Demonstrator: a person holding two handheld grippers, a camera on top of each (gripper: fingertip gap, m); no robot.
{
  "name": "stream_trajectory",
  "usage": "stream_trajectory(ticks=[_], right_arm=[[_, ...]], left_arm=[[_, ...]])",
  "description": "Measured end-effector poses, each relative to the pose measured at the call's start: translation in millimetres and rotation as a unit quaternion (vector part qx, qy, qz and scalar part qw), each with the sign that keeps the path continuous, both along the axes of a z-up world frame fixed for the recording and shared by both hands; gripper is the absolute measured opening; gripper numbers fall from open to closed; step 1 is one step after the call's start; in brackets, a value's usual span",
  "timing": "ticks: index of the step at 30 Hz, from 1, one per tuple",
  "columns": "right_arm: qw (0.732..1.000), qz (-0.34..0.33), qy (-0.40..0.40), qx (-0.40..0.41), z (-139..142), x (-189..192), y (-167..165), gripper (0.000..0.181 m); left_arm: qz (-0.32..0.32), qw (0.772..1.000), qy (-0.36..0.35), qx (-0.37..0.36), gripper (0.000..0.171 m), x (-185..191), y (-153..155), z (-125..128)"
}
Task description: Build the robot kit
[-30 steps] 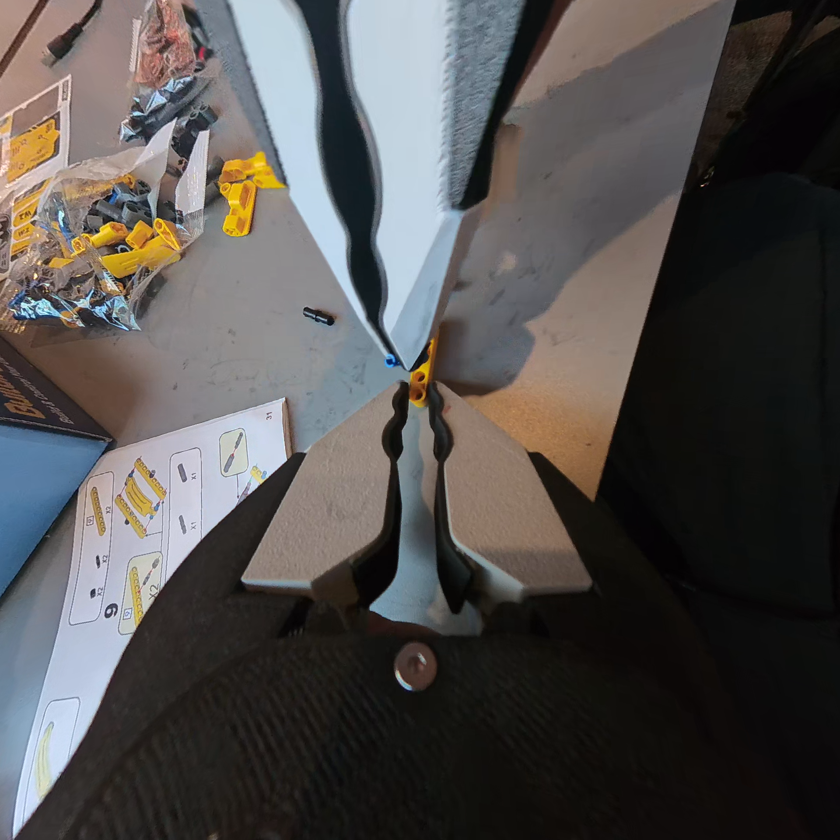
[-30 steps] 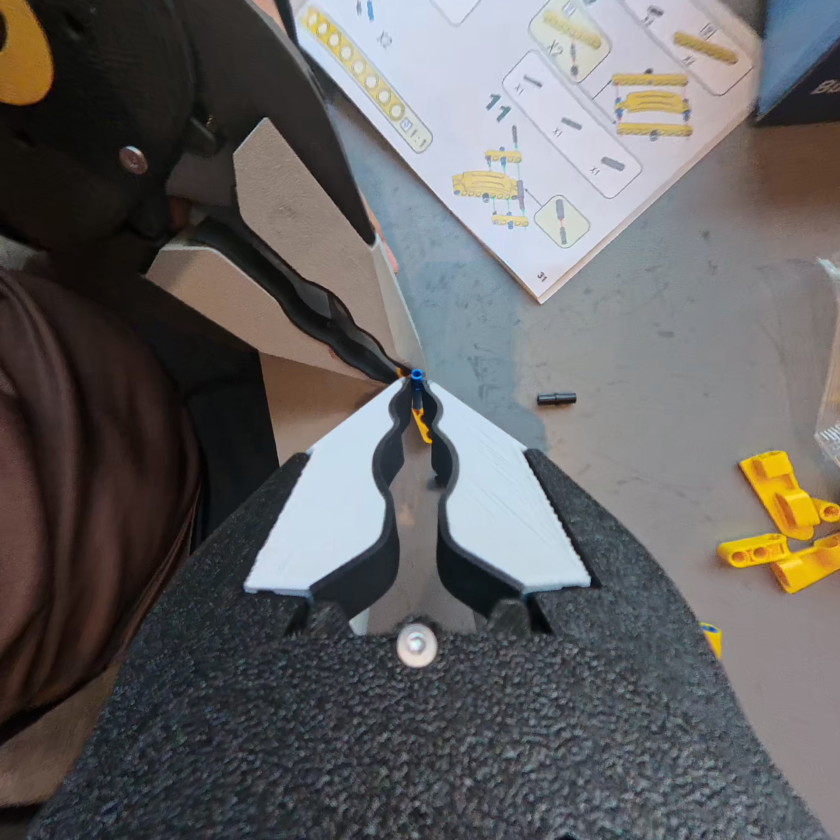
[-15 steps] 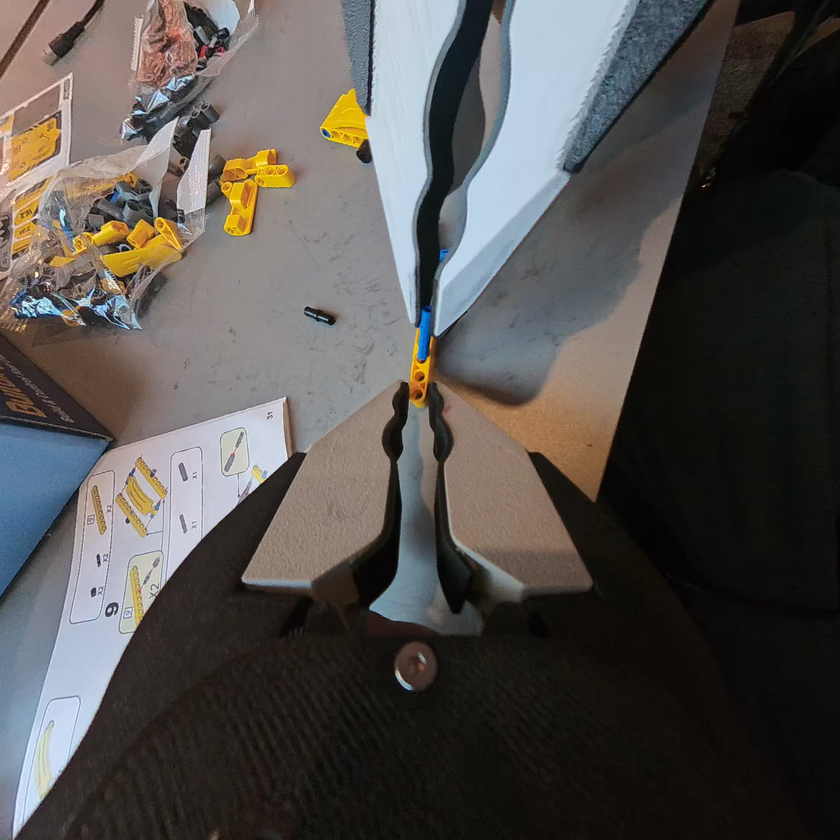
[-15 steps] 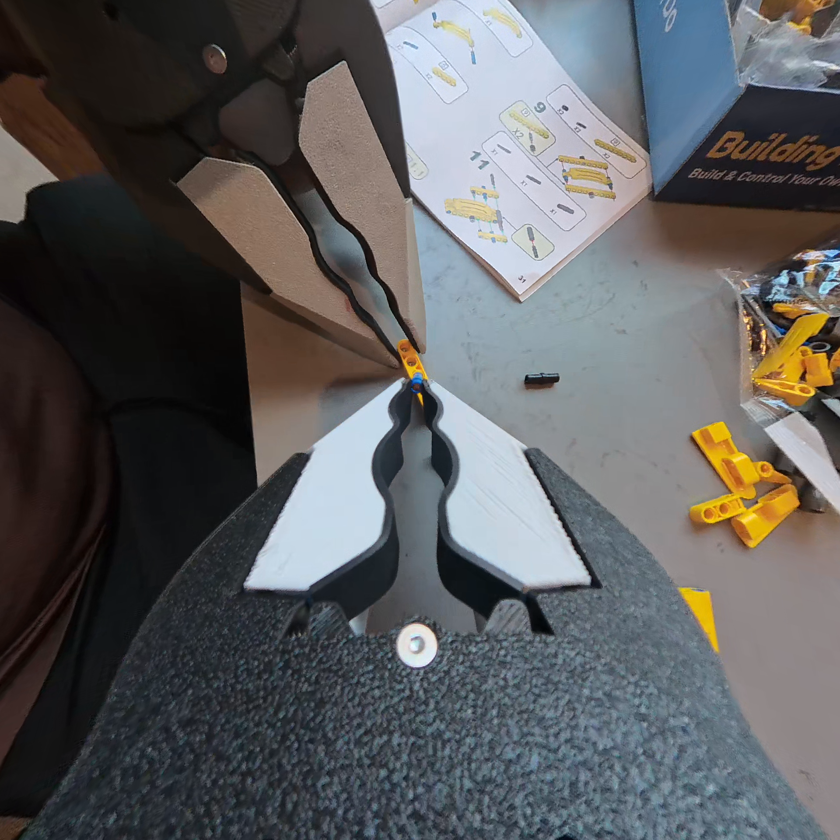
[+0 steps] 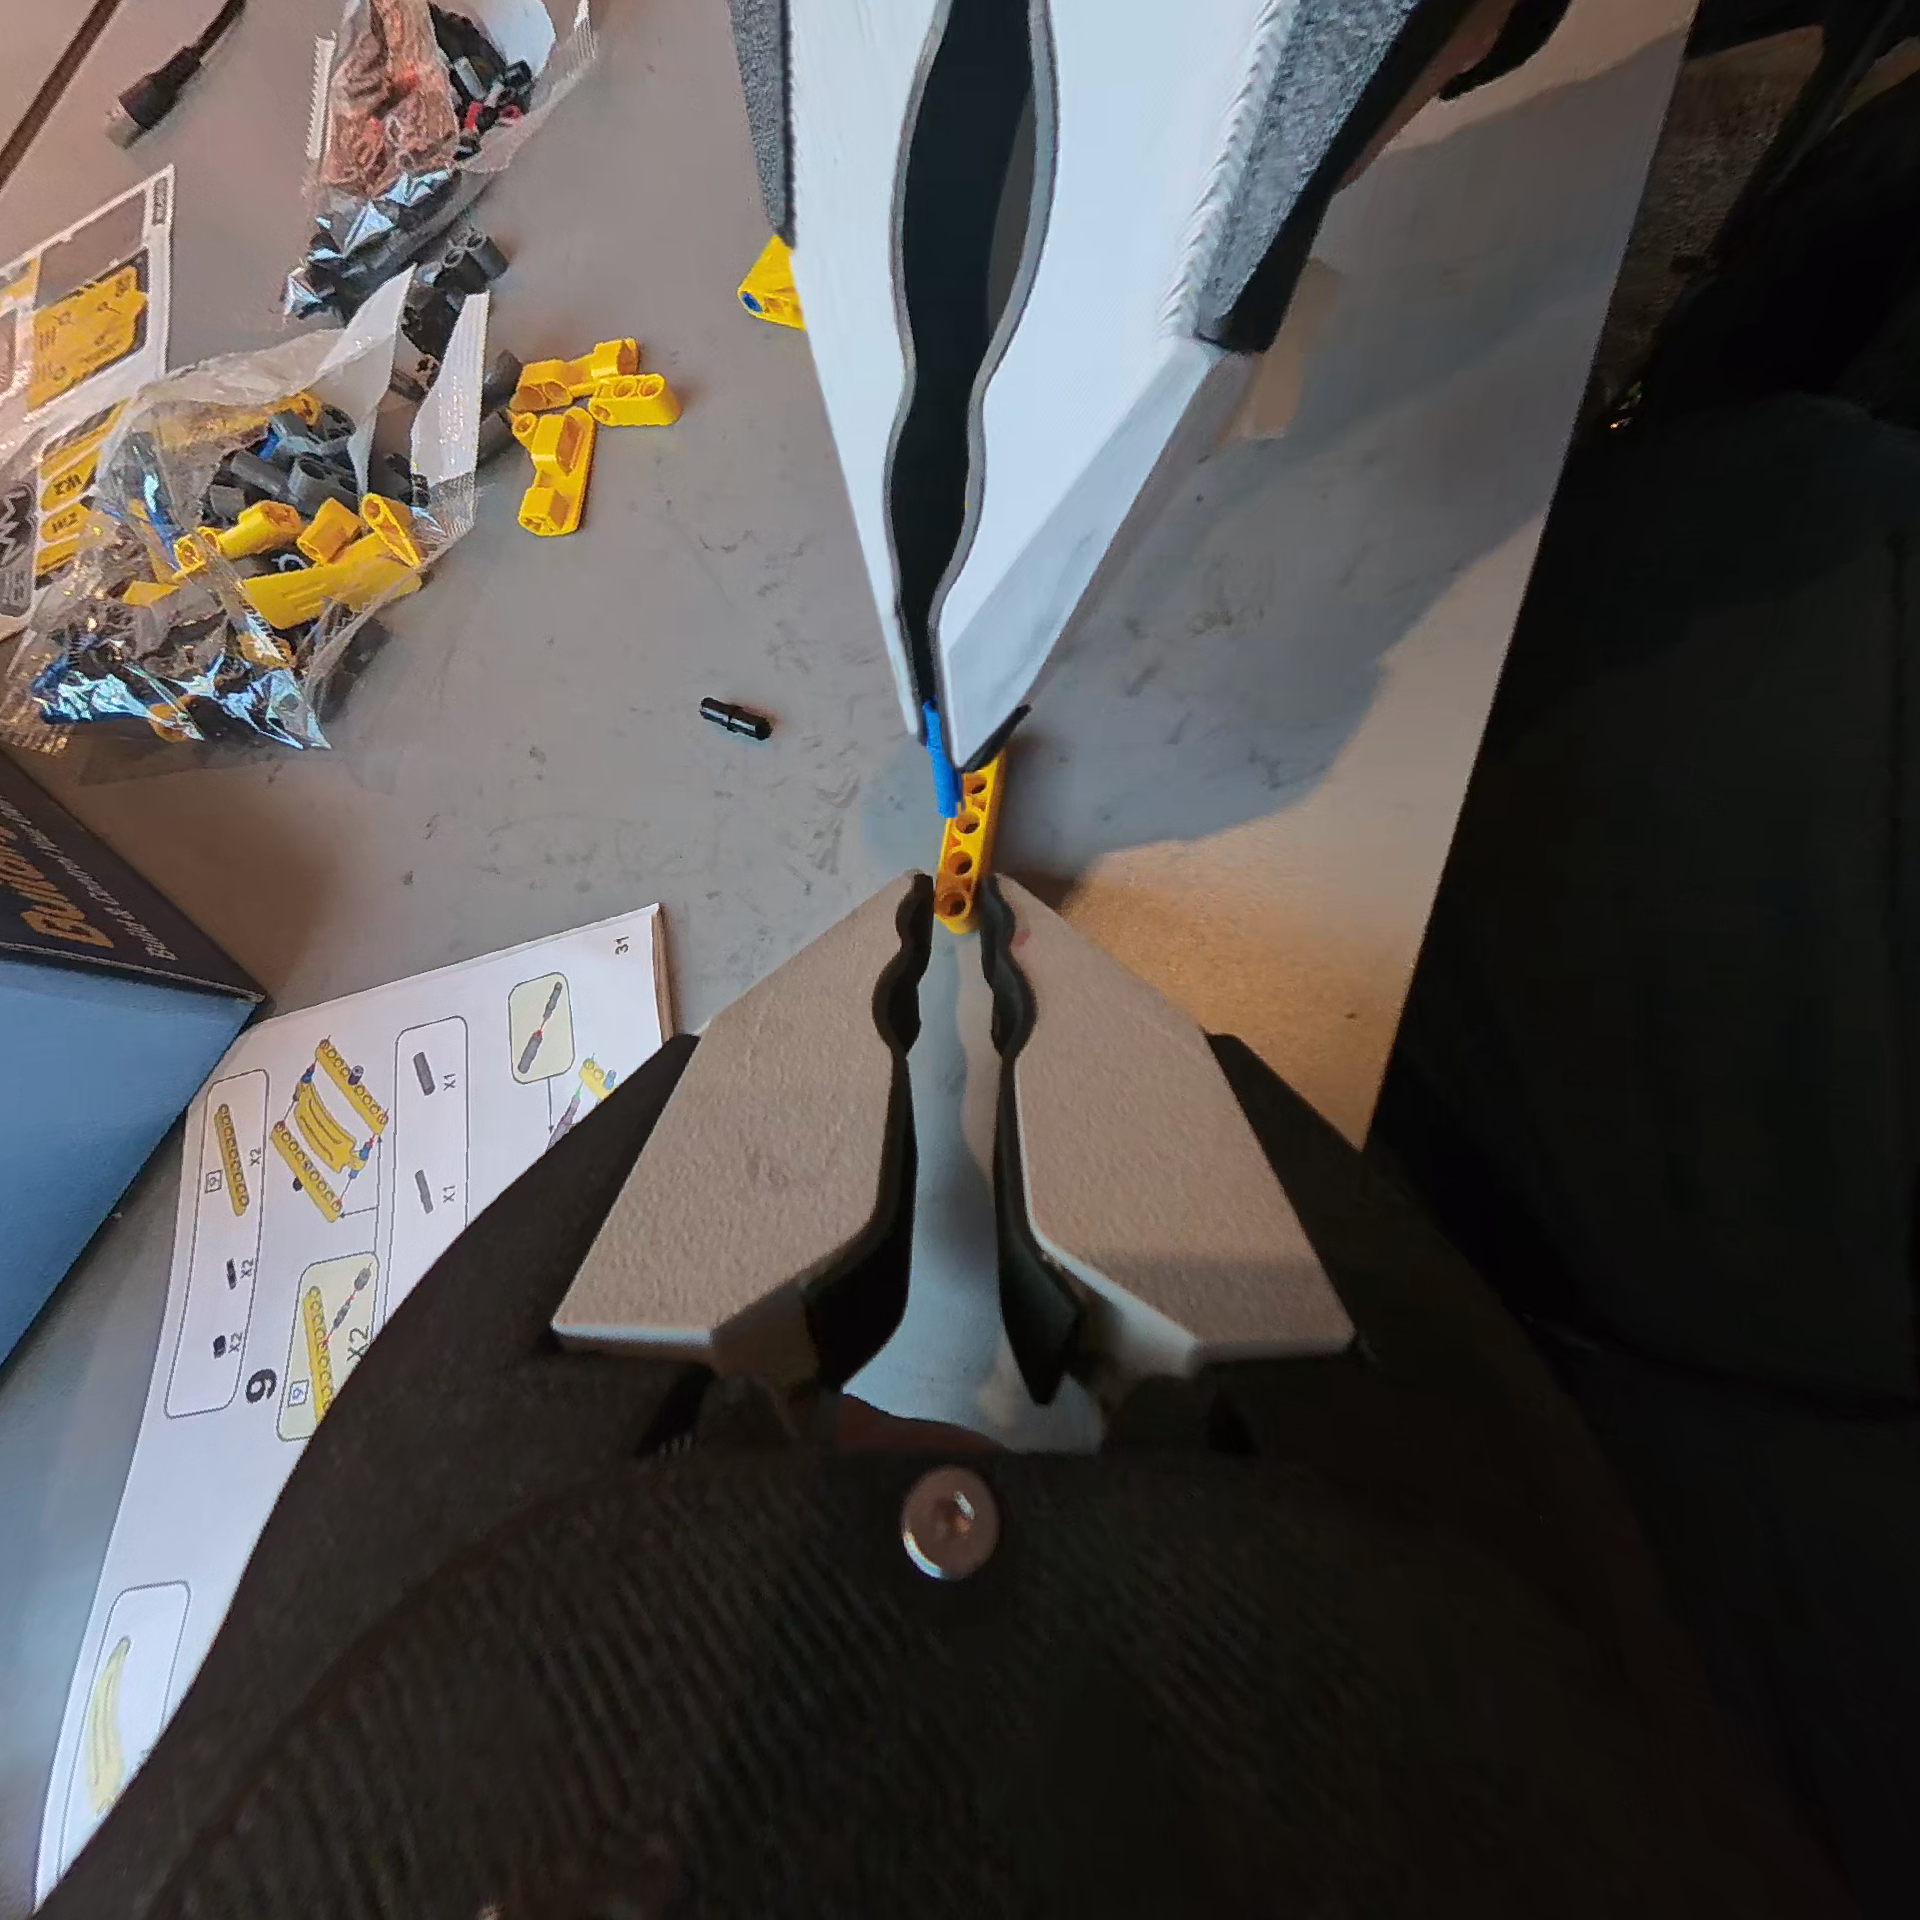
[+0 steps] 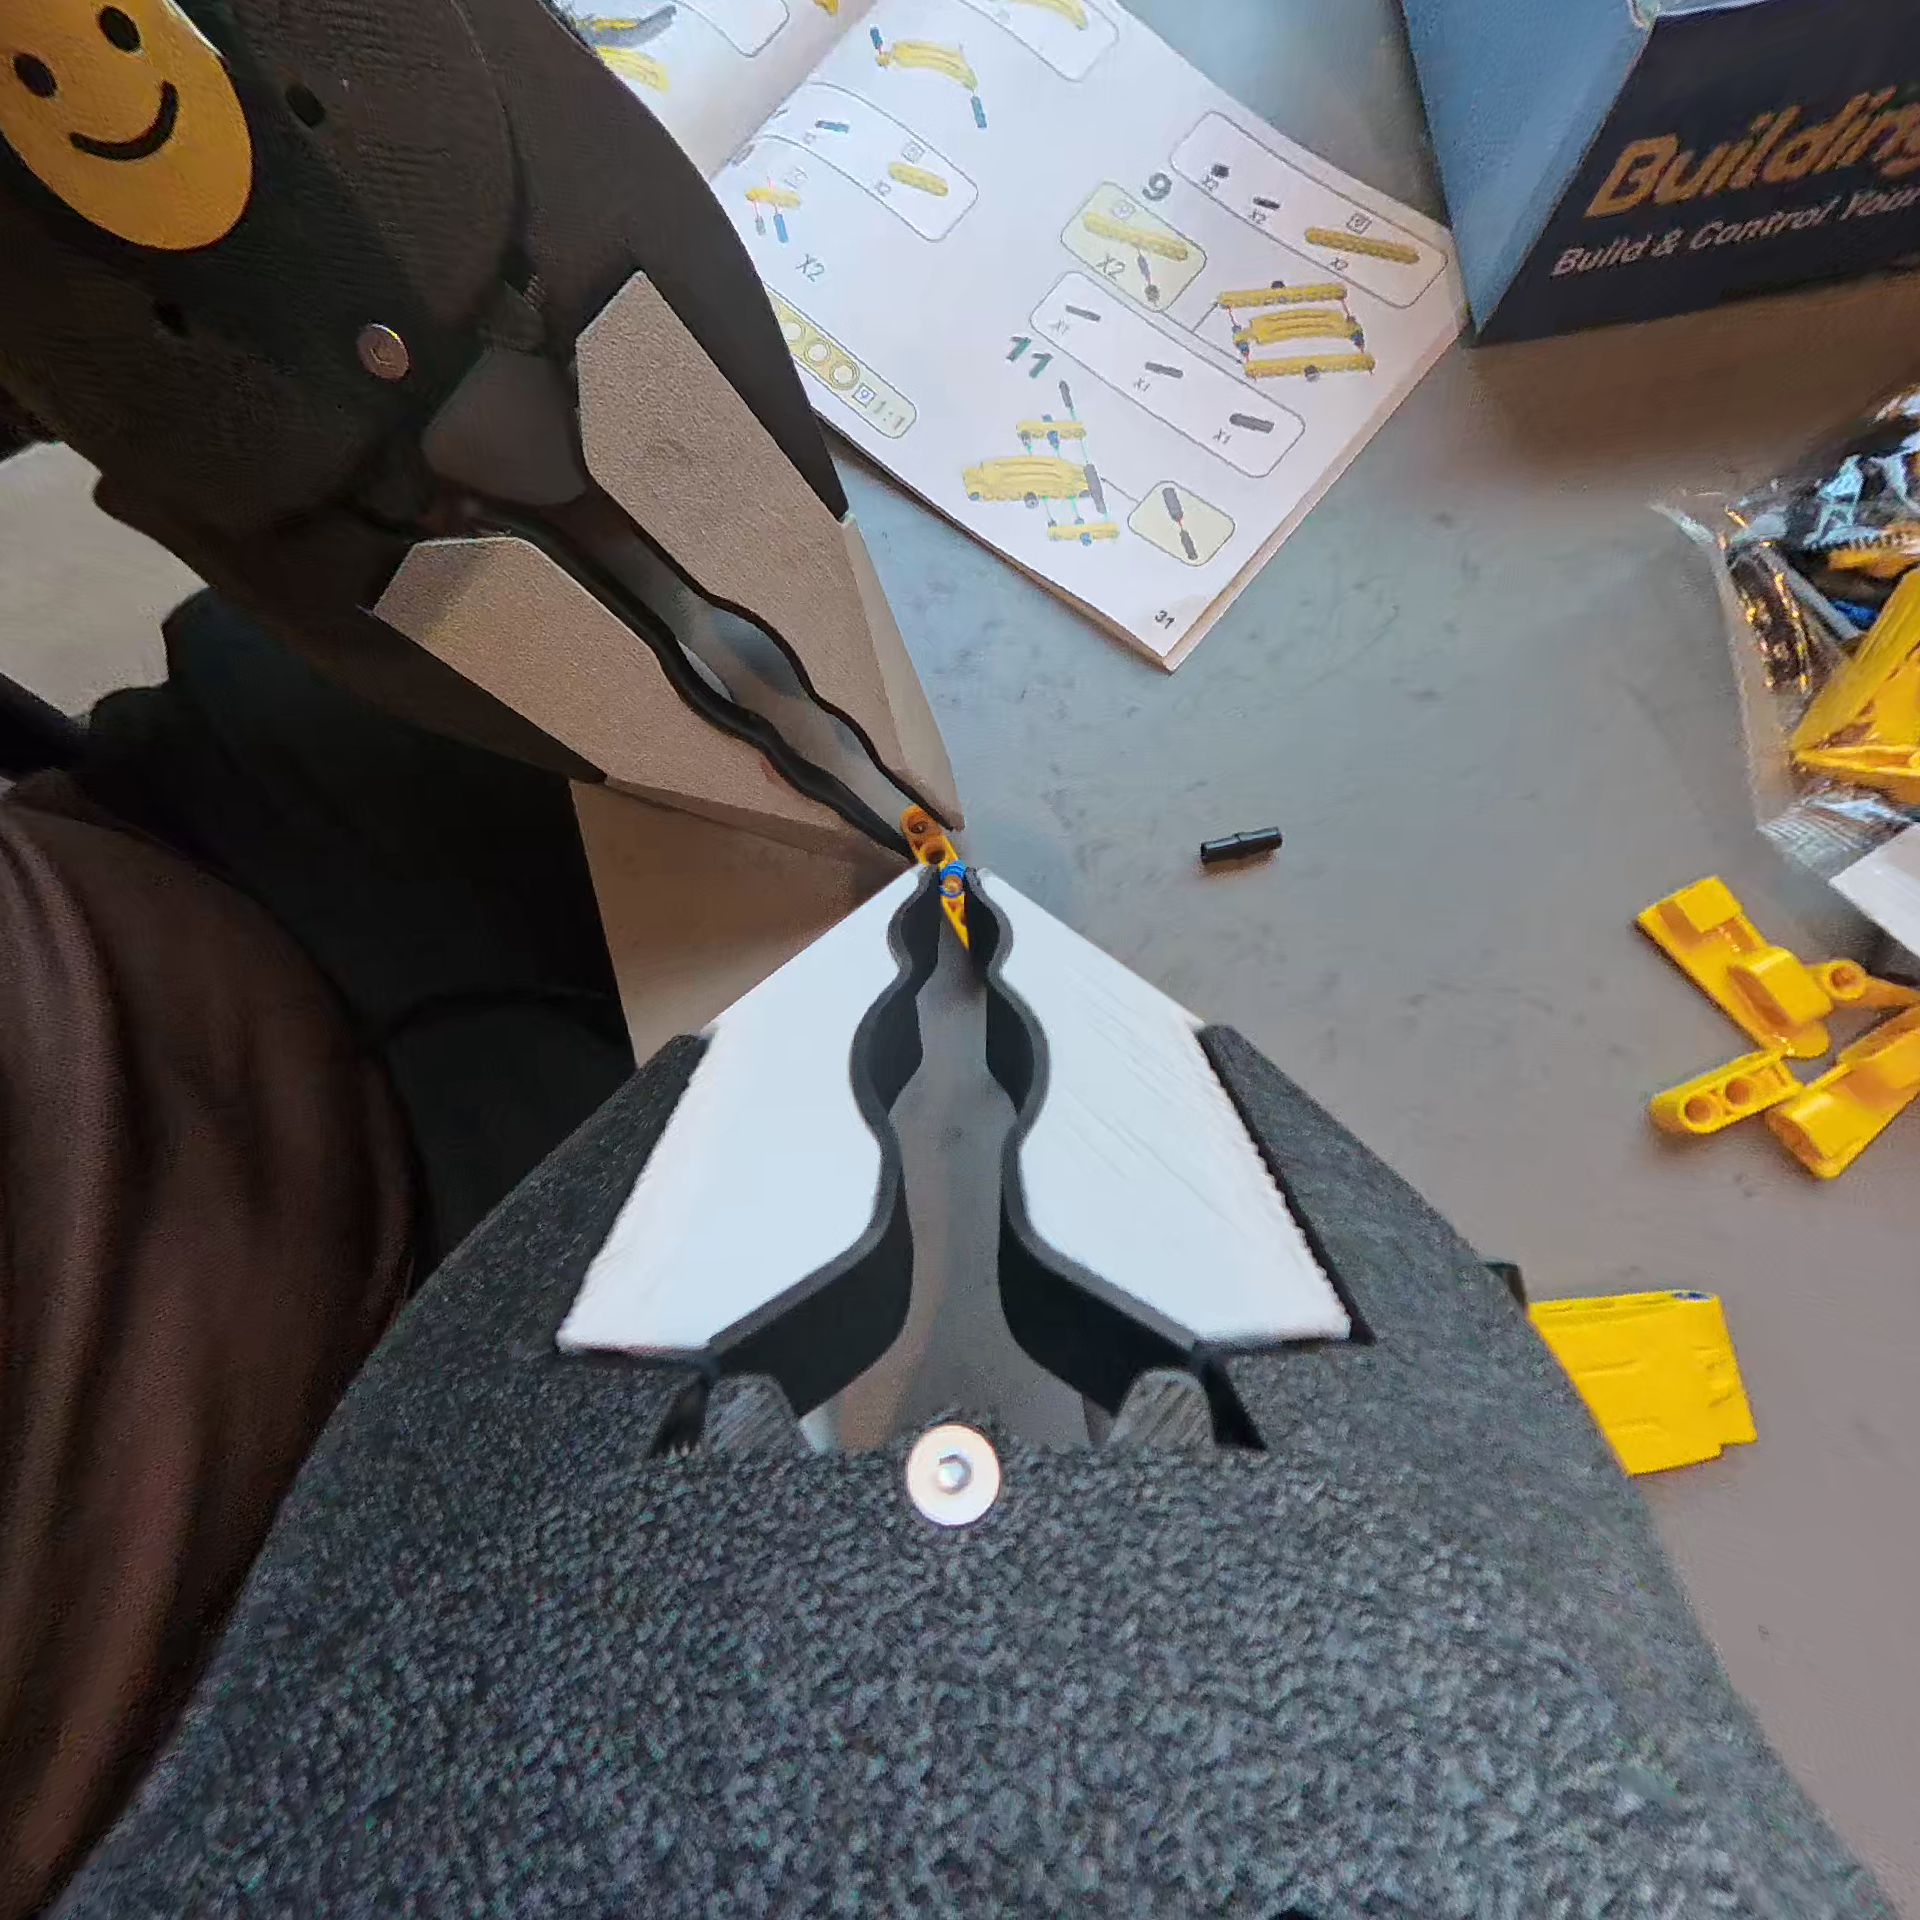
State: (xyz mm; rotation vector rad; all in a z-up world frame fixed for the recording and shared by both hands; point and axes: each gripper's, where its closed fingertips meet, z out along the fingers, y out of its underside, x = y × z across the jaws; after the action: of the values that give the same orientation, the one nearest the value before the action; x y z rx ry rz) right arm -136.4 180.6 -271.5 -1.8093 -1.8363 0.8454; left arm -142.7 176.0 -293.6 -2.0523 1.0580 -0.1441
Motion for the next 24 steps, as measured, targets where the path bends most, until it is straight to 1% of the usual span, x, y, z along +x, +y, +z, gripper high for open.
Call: stream_trajectory(ticks=[7, 11, 18, 24], right_arm=[[0.999, 0.014, -0.036, 0.032, -4.9, 1.2, -0.9, 0.004], [0.998, 0.017, -0.038, 0.041, -6.2, -0.4, -1.5, 0.003], [0.999, 0.009, -0.033, 0.035, -7.1, 0.9, -1.3, 0.004], [0.992, 0.039, -0.085, 0.090, -6.9, 0.1, -2.6, 0.003]], left_arm=[[0.000, 1.000, 0.005, 0.006, 0.005, 0.2, 0.4, -0.1], [0.000, 1.000, 0.004, 0.004, 0.006, 0.2, 0.3, -0.2], [0.000, 1.000, 0.001, 0.001, 0.006, 0.1, 0.3, -0.3], [0.000, 1.000, 0.002, 0.002, 0.006, 0.1, 0.3, -0.3]])
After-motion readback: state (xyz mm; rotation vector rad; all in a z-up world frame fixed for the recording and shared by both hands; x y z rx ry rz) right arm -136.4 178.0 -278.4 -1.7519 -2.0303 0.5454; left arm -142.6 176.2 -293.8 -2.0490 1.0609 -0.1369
